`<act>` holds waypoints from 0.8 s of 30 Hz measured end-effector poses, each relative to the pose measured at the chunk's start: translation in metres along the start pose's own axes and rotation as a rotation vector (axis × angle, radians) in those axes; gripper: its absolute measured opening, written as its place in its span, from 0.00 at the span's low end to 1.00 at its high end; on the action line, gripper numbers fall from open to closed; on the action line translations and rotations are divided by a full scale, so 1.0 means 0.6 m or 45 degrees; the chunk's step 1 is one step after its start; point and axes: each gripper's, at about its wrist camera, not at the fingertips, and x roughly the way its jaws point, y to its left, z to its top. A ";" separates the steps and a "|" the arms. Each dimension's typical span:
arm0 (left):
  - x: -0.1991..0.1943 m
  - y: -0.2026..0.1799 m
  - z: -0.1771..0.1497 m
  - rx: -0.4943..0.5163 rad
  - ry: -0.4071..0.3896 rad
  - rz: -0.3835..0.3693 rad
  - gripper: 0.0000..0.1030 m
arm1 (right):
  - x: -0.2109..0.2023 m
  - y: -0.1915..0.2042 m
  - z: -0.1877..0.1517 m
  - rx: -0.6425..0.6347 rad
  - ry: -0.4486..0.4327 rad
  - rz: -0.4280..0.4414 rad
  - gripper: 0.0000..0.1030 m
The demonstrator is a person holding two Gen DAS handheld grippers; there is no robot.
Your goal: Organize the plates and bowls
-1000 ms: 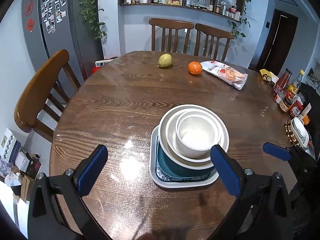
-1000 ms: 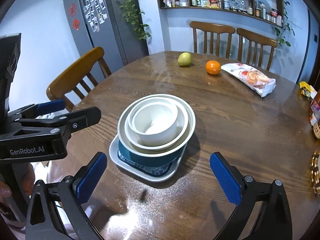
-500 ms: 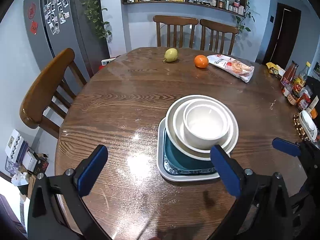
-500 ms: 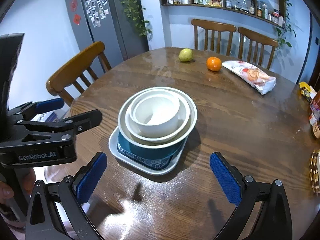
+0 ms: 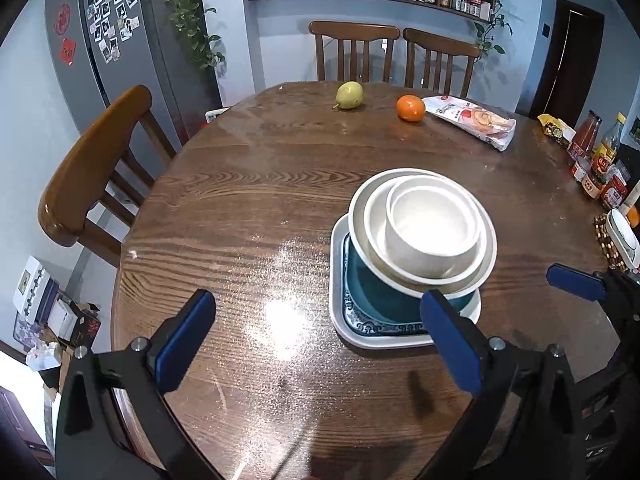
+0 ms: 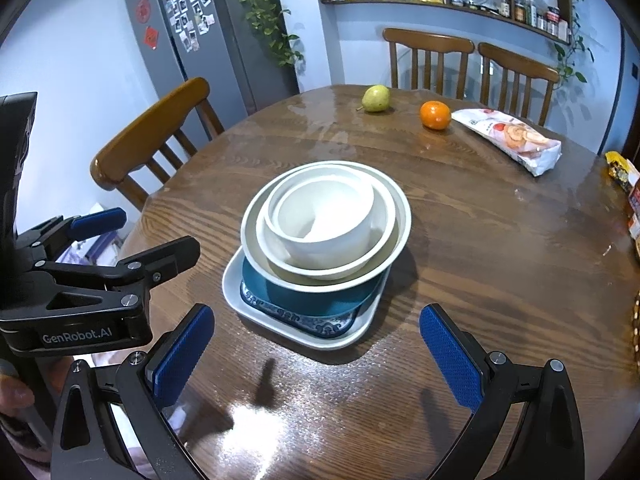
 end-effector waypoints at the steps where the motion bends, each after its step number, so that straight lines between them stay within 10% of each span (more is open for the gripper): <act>1: 0.001 0.000 -0.001 -0.002 0.003 0.000 0.99 | 0.001 0.001 0.000 0.001 0.003 0.000 0.99; 24: 0.016 0.007 -0.009 -0.016 0.038 -0.004 0.99 | 0.007 -0.002 -0.002 0.028 0.026 -0.043 0.99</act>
